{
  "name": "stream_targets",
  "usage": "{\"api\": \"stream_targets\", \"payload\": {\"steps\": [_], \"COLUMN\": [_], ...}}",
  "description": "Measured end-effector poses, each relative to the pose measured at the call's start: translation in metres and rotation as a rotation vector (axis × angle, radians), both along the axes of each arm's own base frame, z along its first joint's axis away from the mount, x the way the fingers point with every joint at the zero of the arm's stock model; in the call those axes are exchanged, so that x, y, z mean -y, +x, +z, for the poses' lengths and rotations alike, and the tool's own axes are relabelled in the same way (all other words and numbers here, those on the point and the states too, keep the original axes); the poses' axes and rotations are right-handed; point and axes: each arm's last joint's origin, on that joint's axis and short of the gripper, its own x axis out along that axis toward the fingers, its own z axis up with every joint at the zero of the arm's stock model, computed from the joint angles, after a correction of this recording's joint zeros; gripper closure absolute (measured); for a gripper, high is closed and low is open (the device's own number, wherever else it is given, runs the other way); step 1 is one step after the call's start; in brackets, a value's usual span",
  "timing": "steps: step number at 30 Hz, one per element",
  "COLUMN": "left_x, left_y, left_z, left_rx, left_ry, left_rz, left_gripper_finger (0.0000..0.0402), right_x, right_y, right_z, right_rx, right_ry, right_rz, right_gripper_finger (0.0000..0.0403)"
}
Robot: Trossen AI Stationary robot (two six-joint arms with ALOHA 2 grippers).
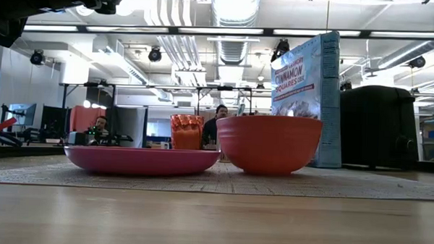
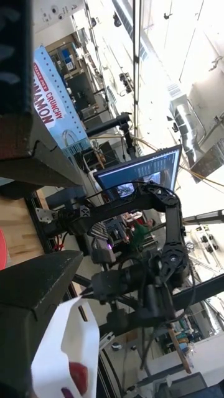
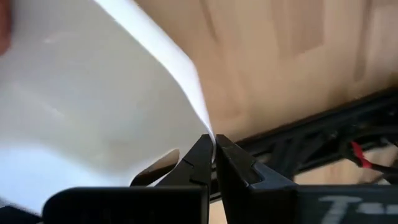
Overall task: Arrange a breakfast setting
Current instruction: Move the white bin to the bottom right of the table
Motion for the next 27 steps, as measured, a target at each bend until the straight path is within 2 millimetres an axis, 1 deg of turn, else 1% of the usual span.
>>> {"api": "stream_targets", "payload": {"steps": [4,8,13,17,21,27], "left_x": [0.0,0.0,0.0,0.0,0.0,0.0], "left_y": [0.0,0.0,0.0,0.0,0.0,0.0], "left_z": [0.0,0.0,0.0,0.0,0.0,0.0], "left_rx": [0.0,0.0,0.0,0.0,0.0,0.0], "left_ry": [0.0,0.0,0.0,0.0,0.0,0.0], "left_rz": [0.0,0.0,0.0,0.0,0.0,0.0], "left_gripper_finger": [0.0239,0.0239,0.0239,0.0239,0.0239,0.0239], "right_x": [-0.002,0.0,0.006,0.014,0.018,0.021], "right_y": [0.002,0.002,0.003,0.005,0.006,0.007], "right_z": [0.005,0.003,-0.003,-0.007,-0.01,-0.012], "right_rx": [0.021,0.054,0.133,0.129,0.117,0.11], "right_ry": [0.008,-0.023,-0.146,-0.193,-0.204,-0.207], "right_rz": [0.006,0.036,0.072,0.062,0.061,0.068], "right_gripper_finger": [0.0394,0.0394,0.0394,0.0389,0.0367,0.0318]}}
